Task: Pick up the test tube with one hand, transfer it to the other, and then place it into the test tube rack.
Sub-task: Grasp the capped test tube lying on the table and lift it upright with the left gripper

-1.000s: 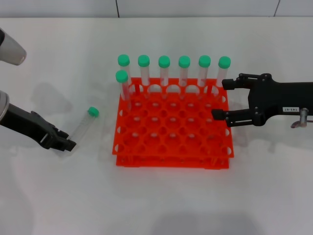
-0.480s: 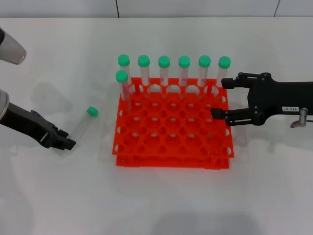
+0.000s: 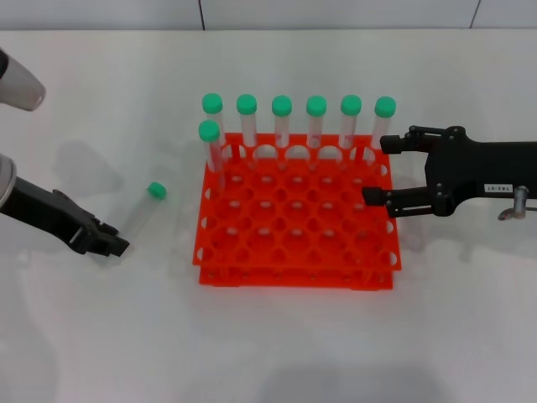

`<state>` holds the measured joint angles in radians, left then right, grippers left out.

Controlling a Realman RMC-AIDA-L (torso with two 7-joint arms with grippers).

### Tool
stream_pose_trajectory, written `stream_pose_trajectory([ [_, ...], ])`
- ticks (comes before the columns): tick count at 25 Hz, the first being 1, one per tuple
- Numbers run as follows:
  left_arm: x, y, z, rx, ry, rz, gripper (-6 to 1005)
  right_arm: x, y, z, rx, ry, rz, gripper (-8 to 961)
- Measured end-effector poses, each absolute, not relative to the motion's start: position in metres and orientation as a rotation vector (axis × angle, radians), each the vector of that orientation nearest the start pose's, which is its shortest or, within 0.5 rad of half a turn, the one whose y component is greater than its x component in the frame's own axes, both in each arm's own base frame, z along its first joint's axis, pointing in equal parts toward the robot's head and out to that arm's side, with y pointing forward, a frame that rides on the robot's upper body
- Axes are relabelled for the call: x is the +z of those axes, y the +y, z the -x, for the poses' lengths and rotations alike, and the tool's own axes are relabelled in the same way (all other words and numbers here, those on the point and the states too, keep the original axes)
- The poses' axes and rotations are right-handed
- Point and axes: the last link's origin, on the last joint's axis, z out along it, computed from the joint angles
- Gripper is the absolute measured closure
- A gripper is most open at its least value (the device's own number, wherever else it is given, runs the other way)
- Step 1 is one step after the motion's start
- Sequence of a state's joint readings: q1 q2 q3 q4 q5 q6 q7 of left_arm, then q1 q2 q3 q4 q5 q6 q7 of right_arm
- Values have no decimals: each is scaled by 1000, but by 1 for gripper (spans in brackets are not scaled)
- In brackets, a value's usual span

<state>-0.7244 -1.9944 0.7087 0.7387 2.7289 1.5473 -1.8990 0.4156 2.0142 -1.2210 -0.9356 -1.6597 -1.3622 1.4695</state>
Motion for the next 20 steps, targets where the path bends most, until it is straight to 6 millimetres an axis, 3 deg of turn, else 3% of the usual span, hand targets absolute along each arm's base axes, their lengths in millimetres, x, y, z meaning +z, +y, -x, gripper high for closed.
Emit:
stream_pose_trajectory([
  [20,30,359,297,353,-1058,2733,714,4,341,-221,596,344,2770,95],
])
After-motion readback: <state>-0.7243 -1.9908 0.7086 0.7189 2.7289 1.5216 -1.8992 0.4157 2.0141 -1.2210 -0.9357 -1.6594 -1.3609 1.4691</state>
